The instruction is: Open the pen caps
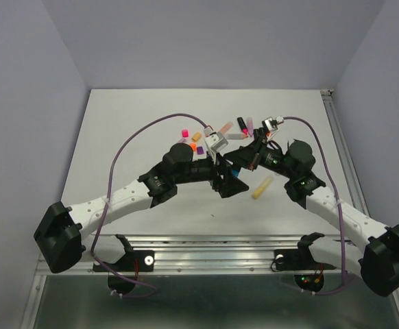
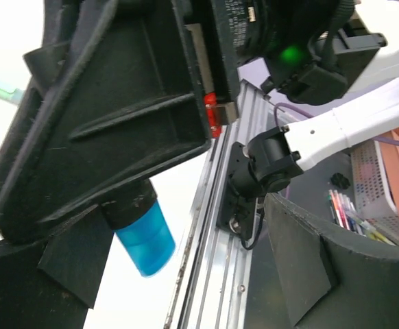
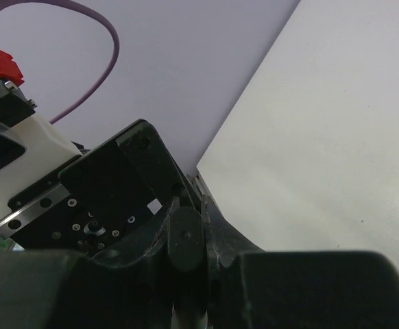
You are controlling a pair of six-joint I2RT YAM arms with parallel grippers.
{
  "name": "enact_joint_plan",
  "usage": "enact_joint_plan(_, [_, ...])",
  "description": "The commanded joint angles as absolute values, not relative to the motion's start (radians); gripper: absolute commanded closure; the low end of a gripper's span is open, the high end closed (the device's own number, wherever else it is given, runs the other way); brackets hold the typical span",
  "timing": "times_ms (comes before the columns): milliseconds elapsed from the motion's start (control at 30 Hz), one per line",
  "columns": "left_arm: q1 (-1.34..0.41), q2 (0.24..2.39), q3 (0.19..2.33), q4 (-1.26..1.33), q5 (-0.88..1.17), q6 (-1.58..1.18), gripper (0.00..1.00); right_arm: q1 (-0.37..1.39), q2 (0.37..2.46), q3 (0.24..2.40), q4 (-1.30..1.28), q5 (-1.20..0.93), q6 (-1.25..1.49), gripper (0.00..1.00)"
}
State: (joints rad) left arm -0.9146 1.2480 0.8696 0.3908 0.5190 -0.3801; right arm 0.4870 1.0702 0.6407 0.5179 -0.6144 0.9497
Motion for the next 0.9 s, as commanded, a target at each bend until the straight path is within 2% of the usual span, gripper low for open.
enact_joint_plan(0, [-0.914, 1.247, 0.884, 0.5, 0.595, -0.406, 0.02, 0.5, 1.081, 0.701, 0.597, -0.635, 0.943, 0.99])
enact_joint_plan(100, [-0.914, 1.25, 0.879, 0.506, 0.606, -0.411, 0.21, 0.5, 1.1, 0.722, 0.568, -0.595, 0.904, 0.99])
enact_joint_plan(133, [-0.914, 1.25, 0.874, 0.509, 0.61, -0.411, 0.3, 0.5, 1.101, 0.726, 0.568, -0.585, 0.896, 0.99])
enact_joint_plan(267, [-0.914, 1.243, 0.865, 0.514, 0.606, -0.42, 0.44, 0.5, 1.123, 0.745, 0.568, -0.586, 0.882, 0.99])
enact_joint_plan(367, [-0.914, 1.239, 0.865, 0.522, 0.588, -0.434, 0.48, 0.5, 1.132, 0.741, 0.593, -0.606, 0.891, 0.99])
enact_joint_plan(533, [-0.914, 1.229, 0.856, 0.57, 0.572, -0.465, 0.6, 0.5, 1.129, 0.704, 0.655, -0.635, 0.916, 0.99])
enact_joint_plan(867, [-0.914, 1.227, 0.848, 0.652, 0.551, -0.548, 0.64, 0.5, 1.108, 0.618, 0.811, -0.627, 0.974, 0.99])
